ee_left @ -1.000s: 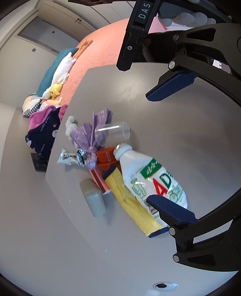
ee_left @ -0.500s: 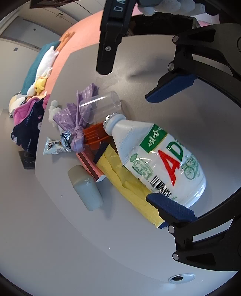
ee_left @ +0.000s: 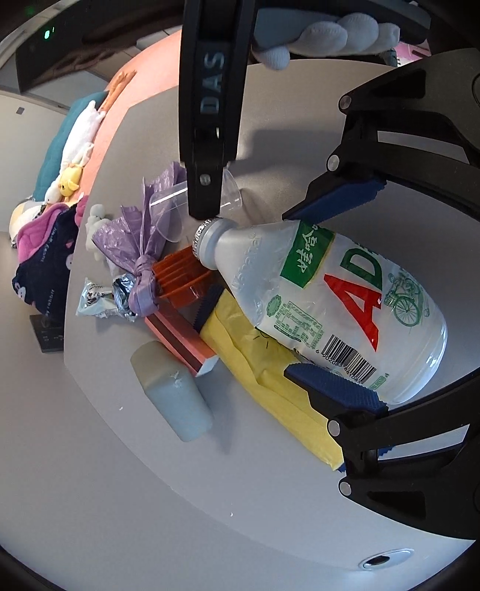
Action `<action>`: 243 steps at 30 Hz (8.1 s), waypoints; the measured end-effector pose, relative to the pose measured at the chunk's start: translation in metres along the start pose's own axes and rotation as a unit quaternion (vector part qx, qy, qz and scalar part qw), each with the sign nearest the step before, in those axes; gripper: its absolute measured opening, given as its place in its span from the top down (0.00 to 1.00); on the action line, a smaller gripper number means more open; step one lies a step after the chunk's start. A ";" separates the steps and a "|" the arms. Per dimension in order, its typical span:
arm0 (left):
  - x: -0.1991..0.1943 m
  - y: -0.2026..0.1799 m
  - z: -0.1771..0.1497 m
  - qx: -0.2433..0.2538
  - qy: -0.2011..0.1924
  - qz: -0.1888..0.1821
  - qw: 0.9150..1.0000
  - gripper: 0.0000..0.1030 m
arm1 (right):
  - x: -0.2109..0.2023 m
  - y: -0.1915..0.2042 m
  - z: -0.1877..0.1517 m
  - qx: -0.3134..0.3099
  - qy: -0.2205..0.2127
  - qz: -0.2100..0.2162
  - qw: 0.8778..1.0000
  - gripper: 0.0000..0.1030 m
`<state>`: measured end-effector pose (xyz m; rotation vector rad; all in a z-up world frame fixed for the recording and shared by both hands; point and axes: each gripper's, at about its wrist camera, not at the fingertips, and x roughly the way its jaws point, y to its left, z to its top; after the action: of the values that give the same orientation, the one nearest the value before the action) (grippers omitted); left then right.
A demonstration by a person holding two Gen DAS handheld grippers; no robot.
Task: Collect trash
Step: 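Grasp the white AD milk bottle with left tool while right tool grasps the clear cup, then carry the white bottle and clear cup over the black trash bin, then open left tool dropping the bottle while right tool drops the clear cup, then move both open tools back over the remaining table items, then grasp the yellow snack wrapper with left tool while right tool grasps the orange cap, then lift the yellow wrapper with left tool while right tool lifts the orange cap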
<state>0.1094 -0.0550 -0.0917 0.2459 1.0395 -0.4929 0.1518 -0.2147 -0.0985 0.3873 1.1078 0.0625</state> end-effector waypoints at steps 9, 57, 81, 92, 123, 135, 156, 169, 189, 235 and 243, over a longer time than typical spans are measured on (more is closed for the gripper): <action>0.009 -0.006 0.004 -0.018 0.012 -0.015 1.000 0.30 | 0.010 0.011 0.004 -0.046 -0.007 -0.040 0.998 0.61; -0.056 -0.096 0.027 -0.034 -0.042 -0.139 0.989 0.31 | -0.154 -0.079 -0.045 0.020 -0.098 -0.013 0.995 0.61; -0.060 -0.209 0.046 0.065 -0.039 -0.208 0.975 0.31 | -0.236 -0.169 -0.086 0.098 -0.160 -0.058 0.980 0.61; -0.055 -0.253 0.045 0.119 -0.020 -0.254 0.960 0.28 | -0.263 -0.206 -0.107 0.146 -0.185 -0.081 0.968 0.59; -0.060 -0.243 0.047 0.121 -0.039 -0.236 0.963 0.06 | -0.268 -0.190 -0.096 0.147 -0.224 -0.102 0.958 0.15; -0.061 -0.187 0.038 0.067 -0.044 -0.192 0.978 0.06 | -0.235 -0.147 -0.076 0.096 -0.203 -0.057 0.973 0.15; -0.058 -0.093 0.019 -0.031 -0.052 -0.111 0.992 0.06 | -0.166 -0.067 -0.043 0.005 -0.141 -0.006 0.990 0.16; -0.040 -0.036 0.013 -0.045 -0.045 -0.044 0.997 0.06 | -0.119 -0.032 -0.023 -0.023 -0.100 0.025 0.994 0.21; 0.000 0.038 0.008 -0.055 -0.003 0.031 0.998 0.23 | -0.033 0.017 -0.001 -0.051 -0.036 0.049 0.997 0.23; -0.013 0.038 0.010 -0.135 -0.048 -0.043 0.989 0.82 | -0.045 0.009 -0.005 -0.038 -0.034 0.075 0.996 0.57; -0.033 0.003 0.020 -0.106 -0.065 -0.062 0.990 0.82 | -0.083 -0.010 -0.019 -0.029 -0.057 0.070 0.995 0.57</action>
<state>0.1130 -0.0522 -0.0534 -0.0392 0.9736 -0.4994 0.0959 -0.2387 -0.0381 0.4107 0.9632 0.1946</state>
